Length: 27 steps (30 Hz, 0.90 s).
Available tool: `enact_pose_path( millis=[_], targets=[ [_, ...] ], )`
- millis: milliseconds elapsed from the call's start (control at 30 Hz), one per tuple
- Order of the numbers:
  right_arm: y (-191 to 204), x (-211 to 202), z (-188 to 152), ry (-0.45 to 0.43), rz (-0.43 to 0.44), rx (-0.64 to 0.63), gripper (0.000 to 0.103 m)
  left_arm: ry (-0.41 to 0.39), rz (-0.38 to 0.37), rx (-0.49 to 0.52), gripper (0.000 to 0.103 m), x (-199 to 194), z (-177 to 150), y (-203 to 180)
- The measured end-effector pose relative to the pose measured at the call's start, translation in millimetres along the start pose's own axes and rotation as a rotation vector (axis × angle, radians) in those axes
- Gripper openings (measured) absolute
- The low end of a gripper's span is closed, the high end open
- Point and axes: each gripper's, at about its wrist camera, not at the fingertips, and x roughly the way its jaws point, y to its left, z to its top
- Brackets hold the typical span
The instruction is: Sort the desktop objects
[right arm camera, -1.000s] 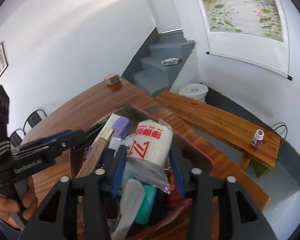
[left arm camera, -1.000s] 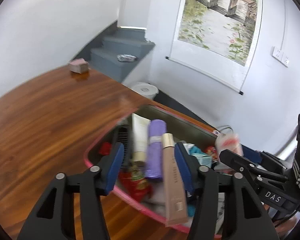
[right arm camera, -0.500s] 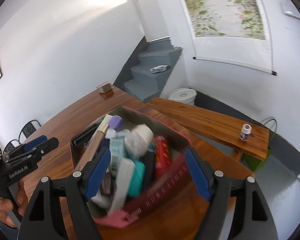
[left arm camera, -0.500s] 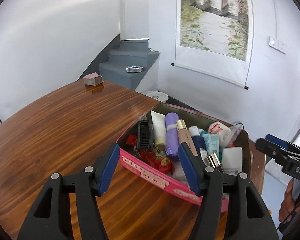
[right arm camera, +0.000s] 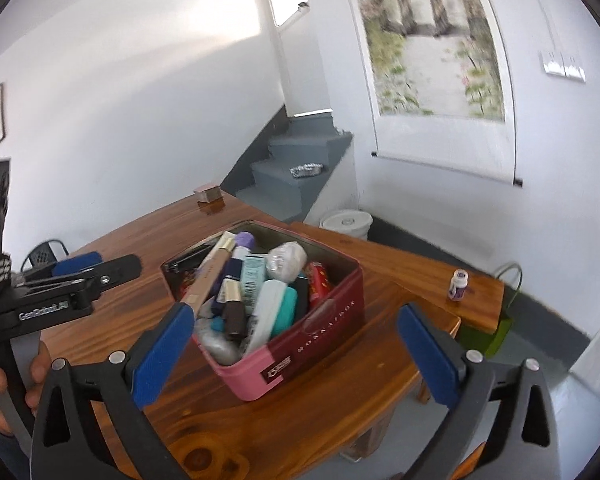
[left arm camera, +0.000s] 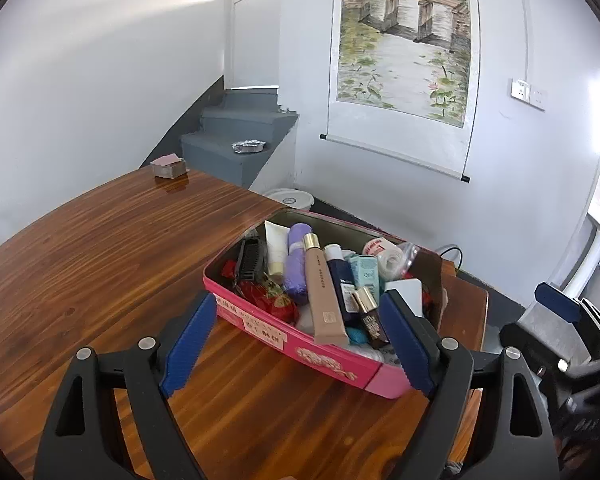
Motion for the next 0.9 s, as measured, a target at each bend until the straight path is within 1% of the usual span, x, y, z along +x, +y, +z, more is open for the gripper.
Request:
enact_pose_path(
  millis=[67, 167, 267, 400, 533, 700, 800, 900],
  targets=[
    [6.5, -0.1, -3.1, 0.011, 0.006, -0.019, 0.102, 0.001, -0.001, 0.003, 0.091, -3.4, -1.2, -2.3],
    [10.9, 1.5, -9.9, 0.034, -0.001, -0.025, 0.102, -0.006, 0.01, 0.011, 0.091, -8.9, -3.3, -6.3],
    [8.4, 2.5, -16.1, 0.054, 0.006, -0.004, 0.102, -0.011, 0.023, 0.02, 0.091, -11.8, -5.4, -8.2],
    [2.1, 4.4, -18.7, 0.066, 0.012, 0.033, 0.102, 0.006, 0.038, 0.024, 0.091, -9.1, -6.9, -10.3],
    [-2.5, 5.1, -20.5, 0.064, 0.009, 0.051, 0.102, 0.019, 0.075, 0.036, 0.091, -5.1, -8.9, -12.5],
    [-4.0, 9.2, -22.0, 0.07, 0.011, 0.055, 0.102, 0.041, 0.061, 0.028, 0.091, -0.1, -11.4, -12.1],
    [-2.3, 12.3, -23.6, 0.077, 0.015, 0.054, 0.102, 0.041, 0.036, 0.03, 0.091, 0.8, -13.9, -12.0],
    [2.6, 13.8, -24.3, 0.076, 0.02, 0.04, 0.102, 0.04, 0.044, 0.035, 0.091, 2.0, -14.4, -11.3]
  ],
)
